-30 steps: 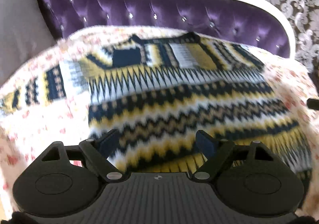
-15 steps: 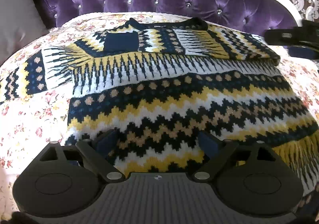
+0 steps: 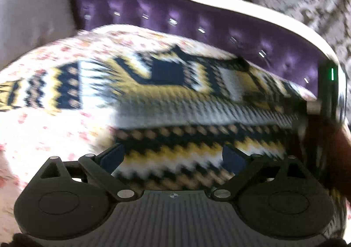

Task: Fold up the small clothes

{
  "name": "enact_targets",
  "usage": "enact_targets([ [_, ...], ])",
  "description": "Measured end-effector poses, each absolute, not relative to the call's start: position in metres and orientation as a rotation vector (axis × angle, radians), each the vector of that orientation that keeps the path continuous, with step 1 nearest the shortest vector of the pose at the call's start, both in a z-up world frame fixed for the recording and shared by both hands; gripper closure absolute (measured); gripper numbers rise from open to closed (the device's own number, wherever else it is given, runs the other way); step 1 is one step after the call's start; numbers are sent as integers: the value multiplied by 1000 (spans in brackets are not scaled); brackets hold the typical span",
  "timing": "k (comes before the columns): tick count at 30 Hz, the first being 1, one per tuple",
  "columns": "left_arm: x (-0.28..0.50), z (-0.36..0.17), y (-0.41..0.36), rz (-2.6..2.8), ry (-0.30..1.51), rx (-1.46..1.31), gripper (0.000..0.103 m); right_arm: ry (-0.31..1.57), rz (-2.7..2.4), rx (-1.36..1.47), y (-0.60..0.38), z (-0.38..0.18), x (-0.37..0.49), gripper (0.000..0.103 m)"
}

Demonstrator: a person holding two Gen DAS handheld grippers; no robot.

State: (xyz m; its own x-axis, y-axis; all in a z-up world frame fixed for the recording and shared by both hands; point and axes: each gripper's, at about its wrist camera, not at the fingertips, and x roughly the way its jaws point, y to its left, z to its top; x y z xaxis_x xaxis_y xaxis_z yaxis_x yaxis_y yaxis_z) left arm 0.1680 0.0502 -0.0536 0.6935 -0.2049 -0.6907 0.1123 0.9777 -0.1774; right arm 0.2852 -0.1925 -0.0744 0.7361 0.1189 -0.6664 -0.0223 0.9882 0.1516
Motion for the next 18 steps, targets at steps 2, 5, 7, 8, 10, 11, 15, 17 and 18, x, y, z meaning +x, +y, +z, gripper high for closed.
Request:
enact_targets([
  [2,175,-47,72,-152,775,-157,6,735,71,89,-186,-88,283,0],
  [5,189,-41,110,-103,773,-224,6,724,64,40,-180,-88,279,0],
  [7,200,-37,137,-49,769,-248,6,727,64,46,-182,-88,279,0],
  [8,206,-34,151,-21,765,-259,6,728,65,50,-183,-89,279,0],
  [10,218,-31,177,26,759,-292,6,726,64,51,-184,-88,278,0],
  [11,224,-29,191,51,760,-306,6,726,63,47,-183,-88,278,0],
  [15,247,-23,236,143,759,-338,6,725,63,47,-181,-89,281,0],
  [17,256,-22,257,188,760,-358,6,725,63,49,-181,-90,281,0],
  [18,260,-22,265,207,761,-371,6,725,63,48,-181,-89,281,0],
])
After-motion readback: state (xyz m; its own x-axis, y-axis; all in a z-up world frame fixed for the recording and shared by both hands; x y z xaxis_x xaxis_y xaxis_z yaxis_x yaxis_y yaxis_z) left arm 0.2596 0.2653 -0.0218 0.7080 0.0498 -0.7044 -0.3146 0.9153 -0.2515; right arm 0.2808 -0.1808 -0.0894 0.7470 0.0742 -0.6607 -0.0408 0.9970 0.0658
